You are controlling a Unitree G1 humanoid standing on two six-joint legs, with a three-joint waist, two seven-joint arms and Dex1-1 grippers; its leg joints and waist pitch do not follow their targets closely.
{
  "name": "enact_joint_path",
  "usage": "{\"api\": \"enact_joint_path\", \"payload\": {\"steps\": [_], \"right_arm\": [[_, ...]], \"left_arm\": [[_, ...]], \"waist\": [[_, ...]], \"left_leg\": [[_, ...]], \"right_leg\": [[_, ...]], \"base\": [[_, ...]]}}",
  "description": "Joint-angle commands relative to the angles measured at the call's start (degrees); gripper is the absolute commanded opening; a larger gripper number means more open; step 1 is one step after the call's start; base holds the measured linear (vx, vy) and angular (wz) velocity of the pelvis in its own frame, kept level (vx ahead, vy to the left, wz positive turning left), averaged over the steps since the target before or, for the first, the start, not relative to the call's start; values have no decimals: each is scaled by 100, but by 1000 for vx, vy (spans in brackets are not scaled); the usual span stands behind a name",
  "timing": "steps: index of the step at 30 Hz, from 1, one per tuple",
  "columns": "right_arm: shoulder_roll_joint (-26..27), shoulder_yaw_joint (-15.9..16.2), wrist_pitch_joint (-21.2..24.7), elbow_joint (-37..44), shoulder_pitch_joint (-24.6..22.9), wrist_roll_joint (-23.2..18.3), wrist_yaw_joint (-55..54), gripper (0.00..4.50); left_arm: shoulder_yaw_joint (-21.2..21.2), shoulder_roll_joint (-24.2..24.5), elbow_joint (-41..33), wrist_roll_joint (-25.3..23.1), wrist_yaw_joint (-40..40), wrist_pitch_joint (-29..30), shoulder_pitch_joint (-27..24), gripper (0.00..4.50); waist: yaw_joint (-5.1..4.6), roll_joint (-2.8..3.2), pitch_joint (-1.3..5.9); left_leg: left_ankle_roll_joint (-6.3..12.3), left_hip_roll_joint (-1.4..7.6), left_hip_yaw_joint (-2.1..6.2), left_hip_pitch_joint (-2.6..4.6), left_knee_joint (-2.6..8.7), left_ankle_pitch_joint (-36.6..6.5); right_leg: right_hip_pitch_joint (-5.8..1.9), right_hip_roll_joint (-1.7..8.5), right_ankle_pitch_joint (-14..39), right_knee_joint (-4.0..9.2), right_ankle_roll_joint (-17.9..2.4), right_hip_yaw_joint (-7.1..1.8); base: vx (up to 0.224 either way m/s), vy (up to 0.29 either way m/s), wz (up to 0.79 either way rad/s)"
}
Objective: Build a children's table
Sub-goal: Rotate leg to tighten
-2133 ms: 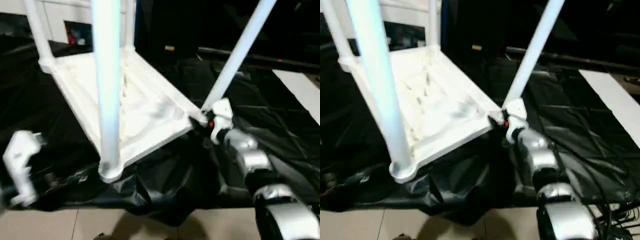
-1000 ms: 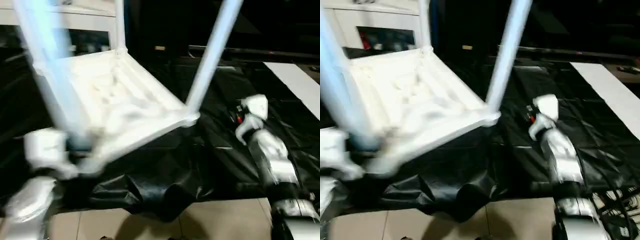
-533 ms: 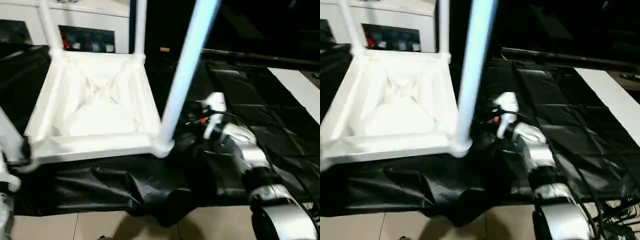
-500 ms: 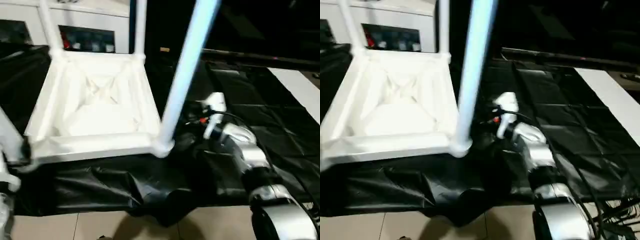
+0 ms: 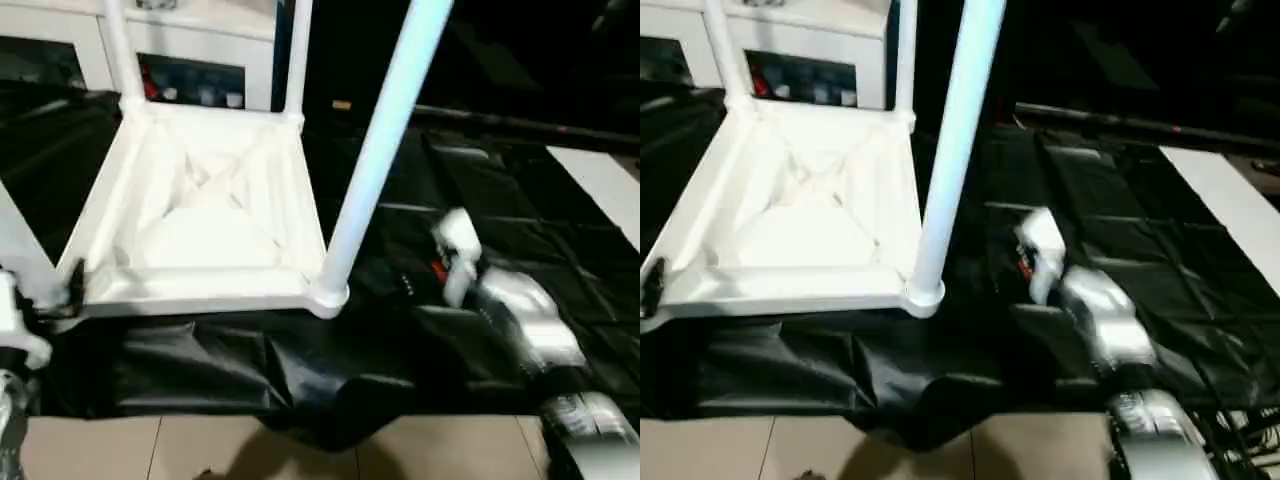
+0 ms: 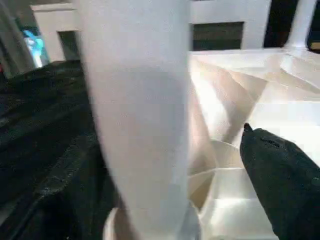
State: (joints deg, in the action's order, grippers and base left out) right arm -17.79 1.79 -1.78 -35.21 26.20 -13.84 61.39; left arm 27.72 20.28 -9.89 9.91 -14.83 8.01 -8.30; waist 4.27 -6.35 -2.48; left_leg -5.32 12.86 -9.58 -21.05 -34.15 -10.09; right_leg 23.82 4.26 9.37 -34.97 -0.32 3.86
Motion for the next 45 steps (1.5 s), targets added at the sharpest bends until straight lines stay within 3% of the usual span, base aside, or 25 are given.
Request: {"api": "enact_joint_path", "payload": {"steps": [1,6,11,18,21,23,25,27,29,30,31,32,33,34,35,36,37,38,39,40,41,42,43,44,45], "right_arm": [[50,111,53,350,-32,-32,-100,443],[347,159,130,764,-319,-3,-629,443],[371,-100,468,1538,-893,-221,-888,443],[605,-397,783,2541,-1667,-425,-1736,443],[808,-523,989,3009,-2153,1,-2754,443],[838,-558,1084,3042,-2221,107,-2975,443],[916,-552,932,3089,-2377,286,-3216,443],[979,-561,923,3175,-2471,262,-3337,443],[1031,-565,960,3202,-2497,230,-3438,443],[1076,-567,1011,3196,-2495,192,-3517,443],[1125,-545,1003,3193,-2487,165,-3553,443],[1122,-477,970,3146,-2459,210,-3551,443],[1088,-405,936,3107,-2442,252,-3501,443],[1093,-355,909,3058,-2404,294,-3504,443],[1110,-331,877,3018,-2368,331,-3535,443],[1154,-302,842,2960,-2313,387,-3593,443],[1171,-238,802,2846,-2219,446,-3560,443],[1147,-144,769,2783,-2174,554,-3548,443],[1121,-63,794,2763,-2152,621,-3523,443],[1120,10,820,2810,-2151,620,-3484,443],[1143,52,854,2821,-2119,601,-3471,443],[1177,85,886,2812,-2072,550,-3448,443],[1164,170,850,2804,-2065,561,-3365,443],[1148,231,822,2800,-2075,574,-3300,443],[1148,231,822,2800,-2075,574,-3300,443]], "left_arm": [[-200,-1,39,23,-58,-19,80,450],[-331,-288,-146,5,69,-62,-142,450],[-312,-746,-460,142,93,-367,-795,450],[-438,-1013,-590,-115,179,-830,-1418,450],[-727,-1344,-786,-148,339,-867,-1515,450],[-895,-1403,-902,-221,355,-937,-1532,450],[-1250,-1533,-1001,-361,435,-928,-1414,450],[-1385,-1571,-919,-406,388,-1067,-1327,450],[-1427,-1552,-801,-444,331,-1156,-1255,450],[-1431,-1531,-663,-483,313,-1203,-1179,450],[-1400,-1519,-540,-514,336,-1246,-1104,450],[-1350,-1530,-443,-516,403,-1245,-1023,450],[-1373,-1533,-434,-526,438,-1304,-981,450],[-1373,-1514,-405,-508,441,-1341,-927,450],[-1365,-1506,-383,-481,439,-1353,-883,450],[-1343,-1476,-322,-437,439,-1362,-812,450],[-1433,-1372,-245,-813,621,-1466,-728,450],[-1468,-1348,-195,-984,734,-1485,-705,450],[-1500,-1345,-202,-1127,831,-1462,-712,450],[-1499,-1396,-265,-1139,877,-1448,-733,450],[-1474,-1418,-282,-1105,889,-1430,-710,450],[-1451,-1437,-282,-1095,911,-1394,-681,450],[-1443,-1459,-284,-1129,947,-1410,-704,450],[-1445,-1478,-306,-1153,969,-1406,-751,450],[-1445,-1478,-306,-1153,969,-1406,-751,450]], "waist": [[-13,172,259],[-48,194,241],[-27,191,214],[-39,202,185],[-57,219,152],[-70,244,159],[-132,373,135],[-192,323,118],[-244,342,82],[-253,384,52],[-330,419,71],[-449,451,16],[-498,415,-23],[-279,626,-128],[100,359,-87],[426,392,-63],[348,31,-8],[405,136,153],[424,162,206],[377,208,243],[256,368,256],[286,619,352],[6,697,370],[-110,759,394],[-117,763,285]], "left_leg": [[-9,42,20,72,483,-2516],[-98,50,45,120,478,-2736],[-90,66,50,60,525,-2727],[-83,39,71,97,540,-2968],[-167,27,100,127,538,-3156],[-186,26,119,141,541,-3232],[-219,38,164,156,580,-3502],[-149,7,149,195,540,-3584],[10,10,160,125,593,-3576],[56,1,136,132,596,-3657],[116,-14,-16,386,412,-3601],[175,-13,-184,749,213,-3937],[244,112,-259,563,515,-4300],[187,373,-449,97,1083,-4916],[166,500,-620,-356,1102,-5036],[283,640,-1062,-103,1104,-5258],[-45,375,-620,194,175,-4061],[285,115,-56,-17,-795,-1610],[224,100,271,-322,-393,-655],[-100,99,210,-232,-15,-239],[118,-73,513,-348,135,53],[239,96,806,34,226,-72],[1044,615,1527,218,525,-233],[2041,535,1771,317,458,327],[2444,343,1871,122,565,488]], "right_leg": [[-162,233,2520,553,-504,-180],[-101,242,2828,590,-458,-173],[-143,238,2726,606,-391,-191],[-116,234,3259,746,-39,-146],[-91,239,3617,807,94,-109],[-102,239,3673,826,121,-88],[-138,228,3496,865,96,-34],[-138,226,3721,967,148,45],[-277,342,3967,985,157,128],[-288,382,4184,1038,171,175],[-140,418,4489,1154,188,122],[70,289,4554,1346,251,377],[-271,139,4051,1010,343,709],[-715,75,3185,-42,97,730],[-988,172,2046,-1059,-103,532],[-712,160,2032,-1336,-95,353],[-222,598,5667,-189,980,-397],[-141,1513,6711,716,1192,-1047],[-423,1130,4486,306,717,-818],[-406,584,2908,73,379,-410],[-500,122,327,-178,-145,149],[-349,-34,45,-270,-570,286],[-183,-141,768,-748,-1217,321],[-30,-195,1427,-903,-1328,265],[-56,-201,1656,-922,-1299,180]], "base": [[0,0,0],[0,0,0],[0,0,0],[0,0,0],[0,0,0],[0,0,0],[0,0,0],[-25,13,-1],[-25,13,-1],[0,0,0],[0,0,0],[-81,71,-39],[-42,51,-76],[-42,51,-76],[-30,22,-77],[-20,-83,-61],[-20,-83,-61],[68,-102,-38],[80,-14,-19],[80,-14,-19],[58,-18,18],[59,-35,69],[59,-35,69],[58,-71,67],[10,-131,49]]}}
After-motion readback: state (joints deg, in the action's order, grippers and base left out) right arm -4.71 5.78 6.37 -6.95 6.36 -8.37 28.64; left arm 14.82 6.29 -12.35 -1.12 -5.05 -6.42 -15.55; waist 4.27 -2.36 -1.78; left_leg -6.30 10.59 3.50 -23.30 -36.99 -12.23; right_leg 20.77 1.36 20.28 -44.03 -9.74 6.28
